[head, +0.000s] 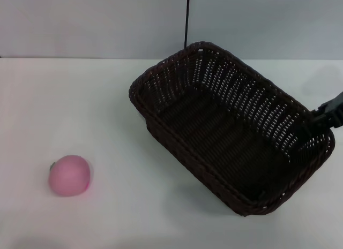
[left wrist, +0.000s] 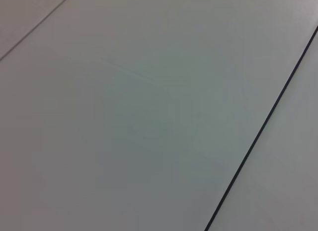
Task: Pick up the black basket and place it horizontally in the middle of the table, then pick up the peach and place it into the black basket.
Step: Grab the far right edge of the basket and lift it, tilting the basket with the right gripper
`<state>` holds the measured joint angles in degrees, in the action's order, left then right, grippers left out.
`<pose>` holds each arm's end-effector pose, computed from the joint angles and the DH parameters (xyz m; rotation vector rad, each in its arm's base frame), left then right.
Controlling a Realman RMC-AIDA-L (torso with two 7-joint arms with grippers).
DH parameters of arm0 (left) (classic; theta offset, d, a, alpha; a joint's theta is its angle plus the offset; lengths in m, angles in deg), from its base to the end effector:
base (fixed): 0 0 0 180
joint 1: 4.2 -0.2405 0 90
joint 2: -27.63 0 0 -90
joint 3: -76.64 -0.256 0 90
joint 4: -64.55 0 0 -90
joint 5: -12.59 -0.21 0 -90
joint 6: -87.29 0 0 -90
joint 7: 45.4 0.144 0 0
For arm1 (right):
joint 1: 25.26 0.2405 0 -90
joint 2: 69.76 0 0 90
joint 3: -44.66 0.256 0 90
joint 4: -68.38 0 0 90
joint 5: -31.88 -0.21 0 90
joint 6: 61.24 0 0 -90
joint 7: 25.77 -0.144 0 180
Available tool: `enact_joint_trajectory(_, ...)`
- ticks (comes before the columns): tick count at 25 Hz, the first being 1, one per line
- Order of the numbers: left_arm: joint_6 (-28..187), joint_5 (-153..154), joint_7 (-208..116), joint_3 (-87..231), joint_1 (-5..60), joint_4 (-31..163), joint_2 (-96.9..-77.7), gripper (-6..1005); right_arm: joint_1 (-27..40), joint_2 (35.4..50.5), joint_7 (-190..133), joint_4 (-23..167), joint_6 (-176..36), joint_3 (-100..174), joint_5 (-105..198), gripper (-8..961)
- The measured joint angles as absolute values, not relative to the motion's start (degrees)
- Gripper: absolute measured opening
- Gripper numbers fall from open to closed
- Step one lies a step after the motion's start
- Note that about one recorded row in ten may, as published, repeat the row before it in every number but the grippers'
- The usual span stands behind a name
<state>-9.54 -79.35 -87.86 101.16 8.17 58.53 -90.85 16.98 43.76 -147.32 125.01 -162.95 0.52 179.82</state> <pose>-0.3710 0.2251 0.0593 -1.0322 -0.7131 -1.2868 0.2357 0.3667 0.0671 -2.7535 1.1152 -0.2218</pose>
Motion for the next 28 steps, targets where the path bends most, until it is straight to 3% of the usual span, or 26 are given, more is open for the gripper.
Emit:
enact_joint_trajectory(10, -9.02, -79.35, -87.97, 101.16, 8.37, 58.57, -90.84, 687, 16.27, 43.90, -146.35, 123.15, -159.94, -0.18, 179.93, 549)
enact_joint_trajectory(15, -8.95, -79.35, -88.25, 101.16, 8.17, 58.57, -90.84, 686, 15.64, 44.02, -145.45, 123.13, -159.53, -0.31, 179.91, 339)
enact_joint_trajectory(28, -9.06, -79.34, -88.30, 101.16, 8.02, 58.57, -90.84, 684, 14.41, 44.19, -145.26, 123.49, -159.89, 0.67, 177.28, 217)
